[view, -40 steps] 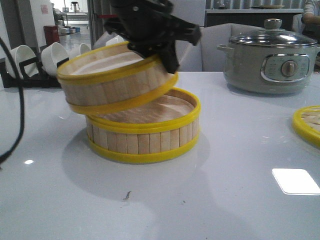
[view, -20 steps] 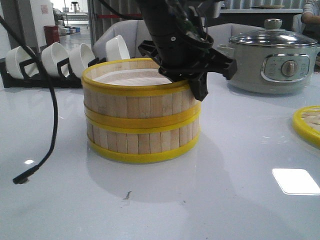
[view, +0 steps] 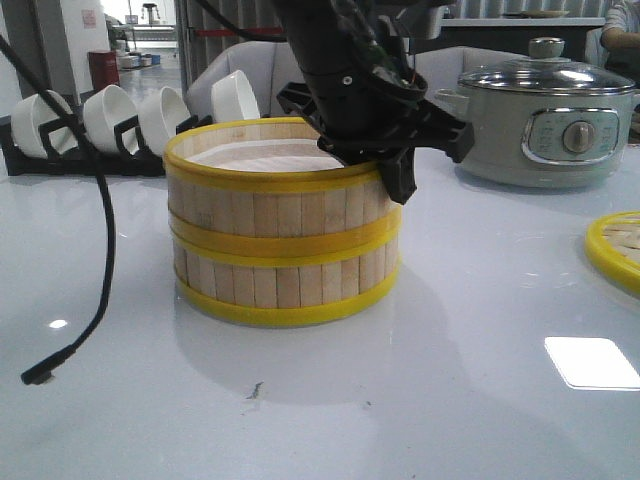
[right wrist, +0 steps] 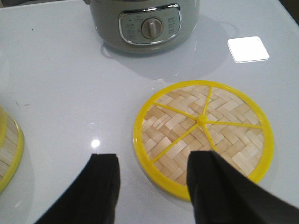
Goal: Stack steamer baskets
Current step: 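Lift the basket with the left gripper and lower it onto the central basket, then open the left gripper and withdraw it upward from the stacked basket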
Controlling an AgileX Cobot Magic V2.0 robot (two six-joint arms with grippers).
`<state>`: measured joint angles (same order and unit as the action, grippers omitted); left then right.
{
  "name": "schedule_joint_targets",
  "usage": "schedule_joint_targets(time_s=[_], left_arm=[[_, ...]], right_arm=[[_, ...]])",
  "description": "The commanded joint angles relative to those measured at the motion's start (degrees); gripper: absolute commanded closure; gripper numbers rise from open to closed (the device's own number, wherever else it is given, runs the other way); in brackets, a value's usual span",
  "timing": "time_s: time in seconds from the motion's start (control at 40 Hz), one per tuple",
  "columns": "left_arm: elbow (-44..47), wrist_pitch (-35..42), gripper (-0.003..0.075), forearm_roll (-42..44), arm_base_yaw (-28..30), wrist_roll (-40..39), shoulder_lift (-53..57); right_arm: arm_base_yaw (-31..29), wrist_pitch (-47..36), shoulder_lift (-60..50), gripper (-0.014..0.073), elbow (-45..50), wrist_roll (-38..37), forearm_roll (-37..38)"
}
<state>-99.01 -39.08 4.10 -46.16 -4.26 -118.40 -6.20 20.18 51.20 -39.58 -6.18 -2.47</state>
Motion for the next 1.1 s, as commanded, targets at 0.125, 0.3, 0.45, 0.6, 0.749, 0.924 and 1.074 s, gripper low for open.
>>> schedule_joint_targets(time_s=[0.125,0.3,0.45,0.6,0.749,0.924,1.074], left_arm=[[-2.32,4.04,0.0631,1.19,-0.51,0.15,3.76],[-2.32,3.62,0.0536,1.9,-0.51,0.15,3.76],[-2.32,2.72,0.0367,1.95,-0.51,0.15,3.76],[-2.32,2.32,0.0295,2.04,-0.51,0.15,3.76],[-2.32,1.71,0.0295,2.04,-0.51,0.15,4.1],[-3.28,0.58,0.0295,2.04,-0.51,0.15,4.9],[-6.78,-2.25,0.0295,2.04,-0.51,0.15,4.9]], right_arm=[[0.19,-4.23,-0.42,0.015,-2.4,0.42,0.17],[0.19,-4.1,-0.42,0.015,-2.4,0.42,0.17],[0.19,-4.1,-0.42,0.015,-2.4,0.42,0.17],[0.19,-4.1,-0.42,0.015,-2.4,0.42,0.17],[0.19,-4.06,-0.42,0.015,-2.4,0.42,0.17],[0.19,-4.06,-0.42,0.015,-2.4,0.42,0.17],[0.19,-4.34,-0.42,0.015,-2.4,0.42,0.17]])
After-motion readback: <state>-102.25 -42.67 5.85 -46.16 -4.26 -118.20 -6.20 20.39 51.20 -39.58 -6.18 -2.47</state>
